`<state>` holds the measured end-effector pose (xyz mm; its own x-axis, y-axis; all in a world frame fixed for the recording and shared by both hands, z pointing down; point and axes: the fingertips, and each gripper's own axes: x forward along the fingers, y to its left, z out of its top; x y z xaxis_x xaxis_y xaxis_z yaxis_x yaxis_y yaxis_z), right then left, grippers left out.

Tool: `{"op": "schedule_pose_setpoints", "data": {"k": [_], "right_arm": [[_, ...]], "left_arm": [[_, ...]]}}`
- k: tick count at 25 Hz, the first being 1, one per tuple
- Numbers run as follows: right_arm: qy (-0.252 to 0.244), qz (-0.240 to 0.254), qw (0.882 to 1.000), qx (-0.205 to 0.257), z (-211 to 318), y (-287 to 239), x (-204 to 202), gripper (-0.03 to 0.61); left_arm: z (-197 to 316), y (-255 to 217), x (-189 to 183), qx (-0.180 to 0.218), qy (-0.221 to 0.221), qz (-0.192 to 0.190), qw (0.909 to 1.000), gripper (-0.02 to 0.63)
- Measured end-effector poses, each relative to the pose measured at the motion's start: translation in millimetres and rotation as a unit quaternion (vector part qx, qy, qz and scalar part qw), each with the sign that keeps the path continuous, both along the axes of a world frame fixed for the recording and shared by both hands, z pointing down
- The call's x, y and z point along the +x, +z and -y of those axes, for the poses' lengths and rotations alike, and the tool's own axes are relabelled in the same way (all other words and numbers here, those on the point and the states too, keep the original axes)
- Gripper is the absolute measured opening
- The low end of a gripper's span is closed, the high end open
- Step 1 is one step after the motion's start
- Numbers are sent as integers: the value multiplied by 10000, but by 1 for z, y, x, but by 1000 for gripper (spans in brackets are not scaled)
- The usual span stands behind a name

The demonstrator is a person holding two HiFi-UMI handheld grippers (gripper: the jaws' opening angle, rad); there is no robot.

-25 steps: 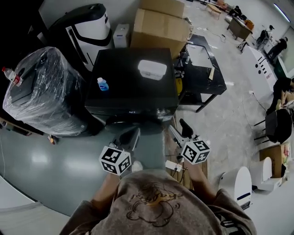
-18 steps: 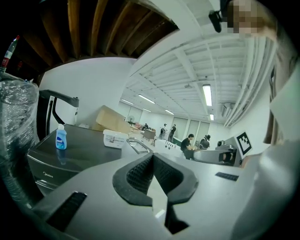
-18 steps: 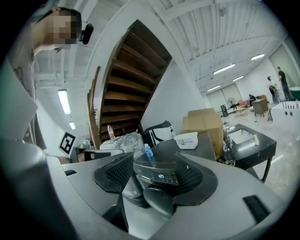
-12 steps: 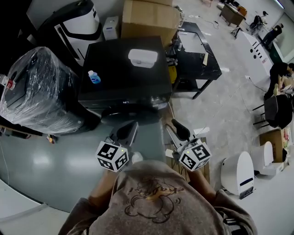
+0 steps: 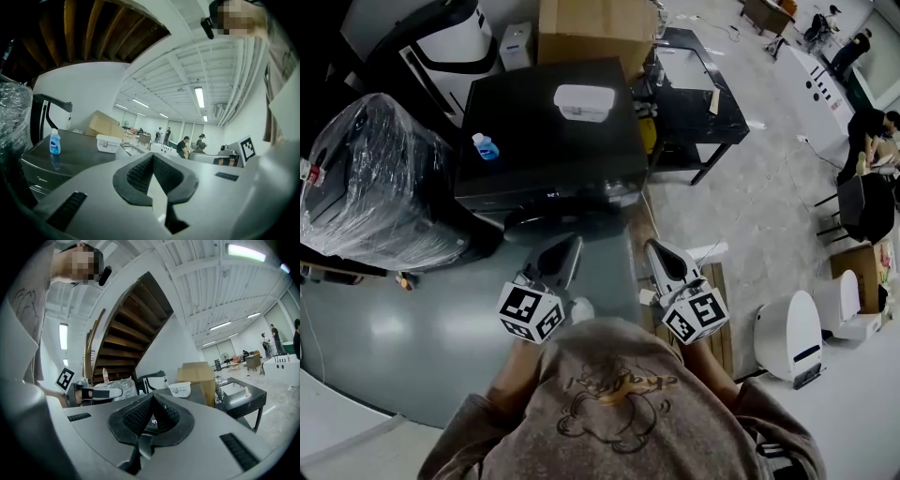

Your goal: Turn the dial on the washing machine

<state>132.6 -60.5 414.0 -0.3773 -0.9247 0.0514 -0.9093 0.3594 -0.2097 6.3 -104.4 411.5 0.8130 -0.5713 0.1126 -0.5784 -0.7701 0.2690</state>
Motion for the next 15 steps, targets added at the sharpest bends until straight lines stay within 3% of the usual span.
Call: {"op": "schedule_pose_setpoints", "data": {"k": [5,15], "right_arm": [[65,-100,9999,-49,-3,18,-1,2],[13,-113,9996,-246,3,31,-8,2]], "left_arm": [[1,16,-3,213,2,25,9998,-8],[1,29,-11,136,-238,44,9996,-8]]}}
